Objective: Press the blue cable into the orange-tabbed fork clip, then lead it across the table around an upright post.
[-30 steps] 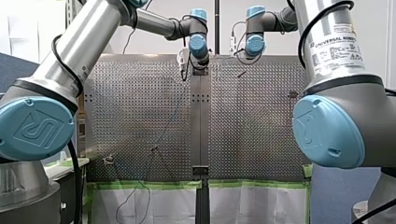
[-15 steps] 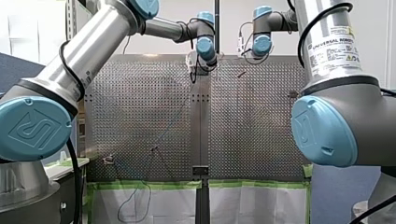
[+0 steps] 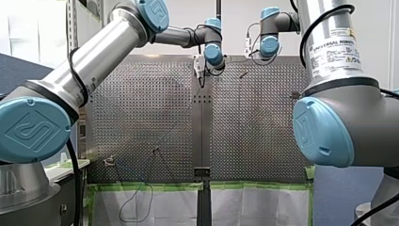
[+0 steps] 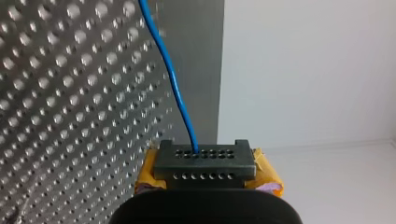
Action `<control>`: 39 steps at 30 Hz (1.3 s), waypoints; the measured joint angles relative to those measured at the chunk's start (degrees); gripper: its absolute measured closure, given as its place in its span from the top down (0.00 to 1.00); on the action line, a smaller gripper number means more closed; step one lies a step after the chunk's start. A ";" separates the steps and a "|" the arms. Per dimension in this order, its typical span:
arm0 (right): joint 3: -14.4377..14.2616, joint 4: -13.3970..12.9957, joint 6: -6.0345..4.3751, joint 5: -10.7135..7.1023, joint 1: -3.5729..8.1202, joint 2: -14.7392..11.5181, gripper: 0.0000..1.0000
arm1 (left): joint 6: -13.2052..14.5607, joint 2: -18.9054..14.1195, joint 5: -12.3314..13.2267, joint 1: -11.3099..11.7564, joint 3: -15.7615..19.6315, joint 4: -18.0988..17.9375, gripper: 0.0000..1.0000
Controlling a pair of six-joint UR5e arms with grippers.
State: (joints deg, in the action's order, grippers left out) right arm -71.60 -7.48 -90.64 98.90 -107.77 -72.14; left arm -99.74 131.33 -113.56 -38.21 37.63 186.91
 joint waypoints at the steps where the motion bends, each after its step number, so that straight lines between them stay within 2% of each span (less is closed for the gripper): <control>1: 0.00 0.00 -0.08 -0.05 0.25 0.03 0.00 | -0.03 0.19 0.13 0.02 -0.46 -0.19 0.00; 10: 0.00 -0.01 -1.00 -0.98 2.12 0.58 0.00 | -0.10 2.58 1.00 0.29 -5.50 -0.86 0.00; 15: -0.01 -0.07 -1.28 -2.32 2.92 1.99 0.00 | -0.10 2.80 1.05 0.34 -6.45 -1.01 0.00; 20: -0.01 -0.18 -1.61 -3.77 3.58 3.30 0.00 | 0.07 2.80 1.13 0.39 -5.04 -1.68 0.00; 29: -0.05 -0.42 -1.75 -5.13 4.29 5.47 0.00 | 0.85 3.05 1.38 0.32 -0.20 -4.42 0.00; 39: -0.30 -0.44 -2.17 -5.81 4.53 6.40 0.00 | 2.57 6.60 1.06 0.06 0.02 -5.20 0.00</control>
State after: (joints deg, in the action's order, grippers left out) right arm -71.89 -7.92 -92.81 93.09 -103.24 -65.74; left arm -97.17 137.92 -112.49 -38.15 37.65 181.71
